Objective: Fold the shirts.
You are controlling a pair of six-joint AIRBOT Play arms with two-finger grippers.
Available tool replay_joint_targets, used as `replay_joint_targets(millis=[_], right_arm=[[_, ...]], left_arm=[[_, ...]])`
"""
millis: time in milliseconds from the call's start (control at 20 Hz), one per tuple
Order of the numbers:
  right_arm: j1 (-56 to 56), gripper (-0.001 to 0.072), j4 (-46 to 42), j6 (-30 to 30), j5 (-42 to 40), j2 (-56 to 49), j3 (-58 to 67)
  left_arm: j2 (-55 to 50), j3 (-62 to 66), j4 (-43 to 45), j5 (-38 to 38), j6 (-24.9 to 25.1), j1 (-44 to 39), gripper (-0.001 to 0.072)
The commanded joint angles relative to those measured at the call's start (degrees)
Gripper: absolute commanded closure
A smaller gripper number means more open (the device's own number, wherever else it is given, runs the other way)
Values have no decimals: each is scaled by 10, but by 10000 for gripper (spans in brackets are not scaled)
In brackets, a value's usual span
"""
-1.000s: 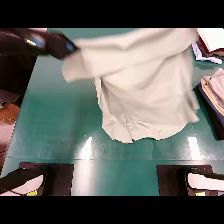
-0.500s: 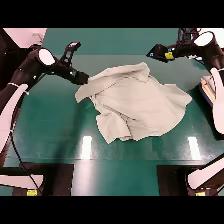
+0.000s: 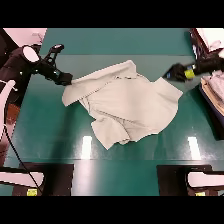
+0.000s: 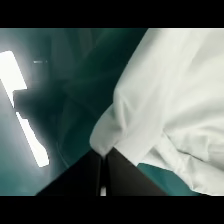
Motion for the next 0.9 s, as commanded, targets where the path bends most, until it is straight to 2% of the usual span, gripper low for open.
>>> replay_joint_targets(millis=[0, 150, 300, 700, 750, 850], right_arm=[[-38, 282, 1, 3, -13, 112, -214], [-57, 281, 2, 15, -50, 170, -365], [-56, 281, 6, 17, -76, 185, -448], [-56, 282, 6, 21, -113, 184, -483], [-56, 322, 6, 21, -127, 184, -483], [-56, 598, 11, 19, -164, 184, -483]], left_arm=[[0, 1, 1, -41, 0, 23, 679], [0, 1, -1, -57, 0, 23, 680], [0, 1, -3, -73, -2, 23, 680], [0, 1, -4, -89, -14, 23, 680], [0, 1, -4, -90, -14, 23, 681], [1, -1, -4, -98, -14, 23, 681]])
